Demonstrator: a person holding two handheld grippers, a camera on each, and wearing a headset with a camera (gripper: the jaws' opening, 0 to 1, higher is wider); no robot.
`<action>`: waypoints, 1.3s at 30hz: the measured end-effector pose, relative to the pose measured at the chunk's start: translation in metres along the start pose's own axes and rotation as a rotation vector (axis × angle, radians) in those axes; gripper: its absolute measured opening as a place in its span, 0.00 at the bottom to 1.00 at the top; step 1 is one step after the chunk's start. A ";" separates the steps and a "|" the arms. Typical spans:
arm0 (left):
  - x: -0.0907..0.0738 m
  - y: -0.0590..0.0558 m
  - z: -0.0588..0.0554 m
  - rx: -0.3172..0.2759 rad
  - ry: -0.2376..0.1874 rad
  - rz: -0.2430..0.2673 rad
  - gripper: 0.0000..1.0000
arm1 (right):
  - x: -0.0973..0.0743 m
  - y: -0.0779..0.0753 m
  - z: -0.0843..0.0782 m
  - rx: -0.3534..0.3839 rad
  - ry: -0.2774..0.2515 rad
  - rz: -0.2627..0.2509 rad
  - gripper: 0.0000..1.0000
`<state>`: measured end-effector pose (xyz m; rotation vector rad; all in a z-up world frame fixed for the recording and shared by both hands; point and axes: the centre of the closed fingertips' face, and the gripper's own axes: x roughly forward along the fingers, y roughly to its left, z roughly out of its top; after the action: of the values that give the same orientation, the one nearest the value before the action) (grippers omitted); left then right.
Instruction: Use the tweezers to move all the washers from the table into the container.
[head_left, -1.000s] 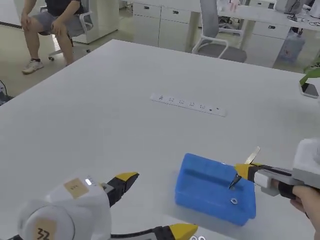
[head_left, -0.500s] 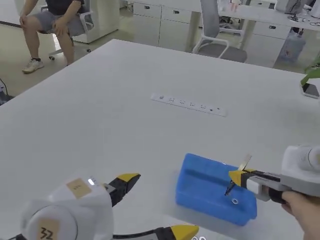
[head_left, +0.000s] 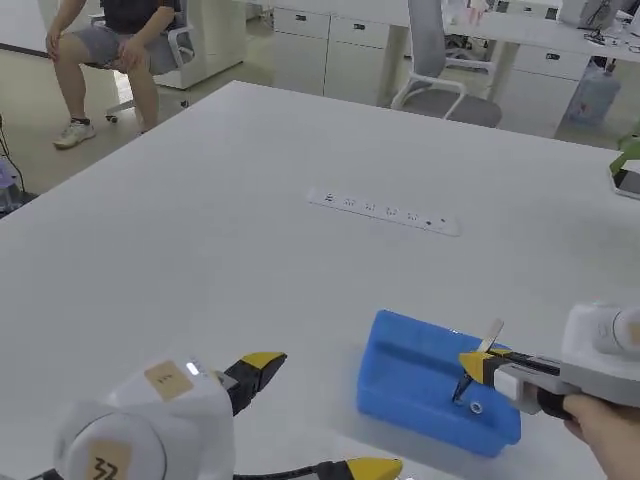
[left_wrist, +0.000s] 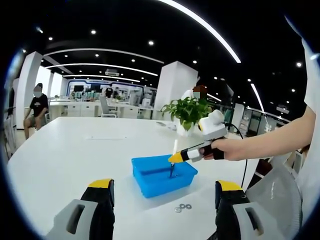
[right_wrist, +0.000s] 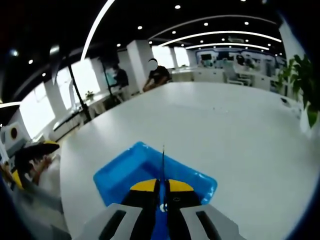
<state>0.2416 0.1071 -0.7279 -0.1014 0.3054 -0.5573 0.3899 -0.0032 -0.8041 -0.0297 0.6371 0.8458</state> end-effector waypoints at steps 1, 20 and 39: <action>0.000 0.000 0.000 0.000 0.001 0.000 0.84 | 0.000 0.001 0.000 -0.002 -0.002 0.000 0.03; 0.001 -0.003 -0.002 0.010 0.012 -0.012 0.84 | -0.003 0.005 -0.004 -0.108 0.003 0.030 0.04; 0.000 0.000 -0.002 0.006 0.008 -0.004 0.84 | -0.010 0.015 0.007 -0.122 -0.025 0.039 0.04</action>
<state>0.2408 0.1068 -0.7301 -0.0943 0.3111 -0.5626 0.3781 0.0020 -0.7903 -0.1166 0.5632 0.9205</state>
